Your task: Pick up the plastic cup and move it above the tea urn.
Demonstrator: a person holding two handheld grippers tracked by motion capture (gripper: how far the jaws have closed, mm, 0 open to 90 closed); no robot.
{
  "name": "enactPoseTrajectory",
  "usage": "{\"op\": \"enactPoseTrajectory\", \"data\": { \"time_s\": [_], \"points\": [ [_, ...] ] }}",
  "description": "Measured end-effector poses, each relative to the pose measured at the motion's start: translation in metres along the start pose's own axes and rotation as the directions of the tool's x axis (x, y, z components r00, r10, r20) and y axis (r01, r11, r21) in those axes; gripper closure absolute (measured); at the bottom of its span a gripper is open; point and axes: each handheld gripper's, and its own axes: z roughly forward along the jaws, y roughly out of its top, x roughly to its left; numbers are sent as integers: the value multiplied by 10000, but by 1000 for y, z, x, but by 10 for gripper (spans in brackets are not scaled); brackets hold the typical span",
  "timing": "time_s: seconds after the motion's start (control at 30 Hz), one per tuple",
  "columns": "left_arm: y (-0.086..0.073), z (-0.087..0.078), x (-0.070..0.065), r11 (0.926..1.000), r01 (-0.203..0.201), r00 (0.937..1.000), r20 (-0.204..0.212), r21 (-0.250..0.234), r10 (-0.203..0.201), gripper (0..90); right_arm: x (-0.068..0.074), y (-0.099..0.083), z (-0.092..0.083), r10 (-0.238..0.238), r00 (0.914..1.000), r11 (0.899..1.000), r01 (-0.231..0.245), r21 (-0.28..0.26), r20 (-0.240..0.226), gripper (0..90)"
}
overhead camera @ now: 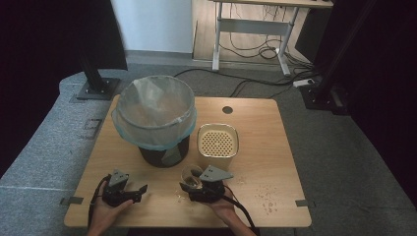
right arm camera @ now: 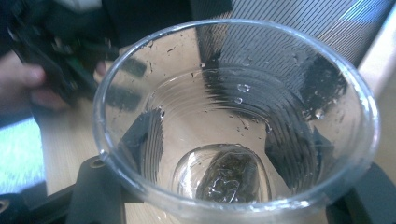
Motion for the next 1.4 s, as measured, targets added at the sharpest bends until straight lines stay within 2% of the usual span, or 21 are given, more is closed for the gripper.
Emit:
{"op": "enactPoseTrajectory", "data": {
  "time_s": [0.17,0.37,0.5,0.6,0.67,0.73,0.83,1.0,1.13,1.2,1.27,1.4],
  "points": [
    [0,0,5,9996,274,9996,-65,-10,-274,119,-6,19,-28,28,10000,9973,-24,-737,51,385],
    [-1,1,2,9998,182,9998,-98,86,-181,119,-10,47,-58,-207,9997,9903,226,-1368,152,387],
    [-1,2,2,9997,227,9996,-151,114,-225,119,-18,66,-71,-335,9981,9864,414,-1592,523,385],
    [0,1,3,9996,244,9995,-185,124,-241,119,-30,81,-79,-187,9955,9847,345,-1708,933,383],
    [0,2,3,9996,238,9996,-186,148,-235,119,-40,89,-83,61,9941,9836,135,-1799,1079,383],
    [-1,2,3,9996,231,9995,-221,162,-228,119,-51,96,-85,83,9903,9833,171,-1812,1390,383],
    [-1,2,4,9995,254,9993,-290,190,-248,114,-68,103,-86,-36,9807,9843,380,-1726,1954,383],
    [-1,2,4,9994,243,9992,-337,256,-235,113,-105,108,-88,265,9655,9864,168,-1636,2590,383],
    [-2,4,4,9991,291,9991,-332,315,-281,114,-128,108,-87,466,9531,9874,15,-1585,2991,381],
    [-2,4,5,9990,322,9989,-337,314,-311,115,-136,107,-86,590,9484,9875,-97,-1574,3116,380],
    [-3,5,5,9989,353,9988,-340,315,-342,121,-141,106,-85,645,9471,9874,-150,-1575,3143,379],
    [-3,6,4,9986,297,9992,-292,437,-285,124,-146,109,-80,502,9413,9906,-43,-1367,3340,375]
  ]
}}
